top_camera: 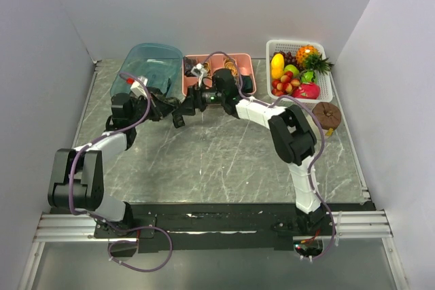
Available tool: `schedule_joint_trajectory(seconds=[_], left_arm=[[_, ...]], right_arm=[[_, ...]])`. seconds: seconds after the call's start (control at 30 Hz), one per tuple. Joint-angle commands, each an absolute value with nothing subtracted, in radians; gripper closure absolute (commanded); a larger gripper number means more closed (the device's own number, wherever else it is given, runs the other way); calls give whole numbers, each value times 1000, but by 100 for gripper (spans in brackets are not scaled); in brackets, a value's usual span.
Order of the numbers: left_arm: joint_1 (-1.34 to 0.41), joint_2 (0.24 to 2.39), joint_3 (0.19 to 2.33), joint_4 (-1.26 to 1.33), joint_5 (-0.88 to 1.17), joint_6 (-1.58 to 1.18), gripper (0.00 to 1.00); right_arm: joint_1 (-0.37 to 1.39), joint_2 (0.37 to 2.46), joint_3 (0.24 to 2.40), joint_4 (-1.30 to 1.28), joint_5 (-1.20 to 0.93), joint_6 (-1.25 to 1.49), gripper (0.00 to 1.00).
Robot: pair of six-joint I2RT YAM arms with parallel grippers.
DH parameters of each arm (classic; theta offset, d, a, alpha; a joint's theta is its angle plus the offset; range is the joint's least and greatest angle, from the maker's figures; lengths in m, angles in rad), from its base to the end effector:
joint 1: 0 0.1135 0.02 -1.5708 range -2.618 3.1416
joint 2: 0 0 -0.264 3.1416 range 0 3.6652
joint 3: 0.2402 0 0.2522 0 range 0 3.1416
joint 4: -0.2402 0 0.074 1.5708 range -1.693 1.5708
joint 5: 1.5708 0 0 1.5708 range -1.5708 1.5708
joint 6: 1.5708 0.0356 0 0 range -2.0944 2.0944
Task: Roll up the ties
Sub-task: Pick up the tie from the bin, then place the tie at the center of the board.
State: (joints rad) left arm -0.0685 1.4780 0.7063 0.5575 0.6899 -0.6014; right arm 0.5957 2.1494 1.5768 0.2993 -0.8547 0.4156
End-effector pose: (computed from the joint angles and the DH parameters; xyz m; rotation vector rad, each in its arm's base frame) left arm 0.3098 -0.0440 0.2270 0.0288 1.8683 -1.0845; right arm 0.3959 0.3008 0.2260 -0.8265 1.8381 1.4586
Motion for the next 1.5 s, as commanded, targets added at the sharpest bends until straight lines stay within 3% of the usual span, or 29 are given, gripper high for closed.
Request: schedule_joint_trajectory(seconds=[0.0,0.2,0.23,0.3,0.57,0.6,0.67,0.7,0.77,0.8,0.9,1.2,1.47], left_arm=[[-77,1433,693,624,761,-629,99],[-77,1417,690,638,776,-649,99],[-77,1417,692,641,776,-650,99],[-77,1422,696,634,772,-650,99],[-77,1448,744,623,753,-656,99],[-77,1450,749,621,753,-658,96],[-77,1448,765,609,738,-661,89],[-77,1447,772,598,729,-661,72],[-77,1419,775,569,683,-660,47],[-77,1404,772,562,663,-658,25],[-77,1332,743,525,600,-643,11],[-80,1123,562,497,482,-637,8],[-129,1032,546,457,466,-542,8]], right_arm=[[617,2177,1661,238,-881,362,12],[617,2175,1621,357,-937,426,19],[618,2177,1618,380,-972,443,26],[626,2180,1620,446,-1014,488,30],[660,2197,1655,476,-1091,542,74],[658,2195,1654,477,-1094,545,83],[658,2195,1658,468,-1092,545,92],[657,2194,1657,471,-1089,549,100],[654,2181,1658,448,-1053,555,100],[652,2177,1655,445,-1036,561,100],[638,2148,1631,475,-965,612,100],[548,2074,1431,918,-778,1040,100],[517,1962,1253,1052,-553,1308,100]])
